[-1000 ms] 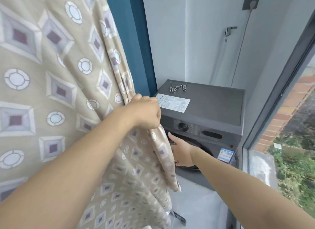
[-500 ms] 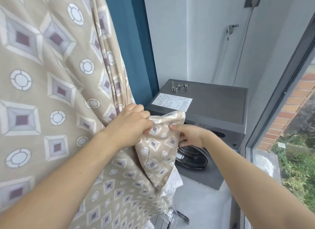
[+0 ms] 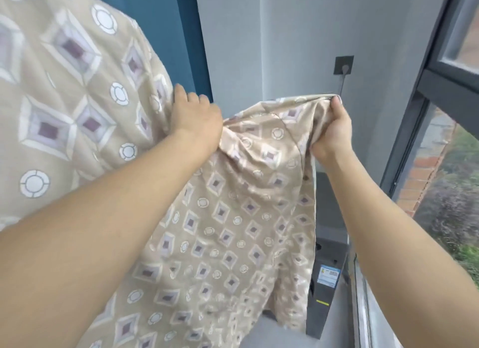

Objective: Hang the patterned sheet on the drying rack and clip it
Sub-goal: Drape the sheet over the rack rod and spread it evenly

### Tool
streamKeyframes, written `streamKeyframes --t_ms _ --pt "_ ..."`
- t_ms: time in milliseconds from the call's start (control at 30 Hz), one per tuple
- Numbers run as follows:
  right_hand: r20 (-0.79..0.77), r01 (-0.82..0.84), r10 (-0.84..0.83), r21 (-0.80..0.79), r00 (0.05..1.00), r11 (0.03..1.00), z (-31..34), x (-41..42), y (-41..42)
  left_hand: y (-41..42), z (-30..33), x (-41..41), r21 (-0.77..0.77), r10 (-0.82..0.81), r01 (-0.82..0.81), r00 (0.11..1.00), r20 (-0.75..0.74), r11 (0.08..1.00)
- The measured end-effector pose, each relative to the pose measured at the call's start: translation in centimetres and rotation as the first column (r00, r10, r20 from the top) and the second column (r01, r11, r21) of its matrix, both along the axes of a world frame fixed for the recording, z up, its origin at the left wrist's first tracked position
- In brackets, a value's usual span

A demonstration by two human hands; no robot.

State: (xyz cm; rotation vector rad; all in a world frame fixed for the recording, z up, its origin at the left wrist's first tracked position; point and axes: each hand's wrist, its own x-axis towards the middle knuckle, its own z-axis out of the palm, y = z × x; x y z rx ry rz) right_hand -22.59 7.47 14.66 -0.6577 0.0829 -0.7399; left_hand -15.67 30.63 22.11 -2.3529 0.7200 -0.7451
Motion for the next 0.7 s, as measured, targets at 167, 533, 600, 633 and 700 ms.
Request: streamKeyframes --t_ms 167,533,600,633,700 --pt "0.027 0.069 -0.066 -0.101 0.997 0.993 2.9 -2.5 -2.7 -3.4 0.1 -1.7 -0.334 -0.149 -0.068 0.799 -0.583 0.94" --pt "-0.163 0.306 -0.464 -0.561 0.871 0.77 1.8 -7.0 -3.5 -6.4 7.7 0.1 -0.255 -0.46 0.668 0.693 0.555 0.699" --pt "-0.189 0.267 -0.458 -0.6 0.869 0.754 2.9 -7.5 -3.0 -6.5 6.5 1.0 0.036 -0.628 0.747 0.53 0.57 0.663" --pt "-0.208 0.232 -0.441 -0.617 0.873 0.752 3.3 -7.7 -2.8 -6.5 4.9 1.1 0.112 -0.698 0.785 0.463 0.545 0.609" --pt "-0.216 0.175 -0.408 -0.661 0.887 0.73 4.0 -7.9 -2.1 -6.0 0.5 -0.8 -0.044 -0.728 0.835 0.503 0.466 0.549"
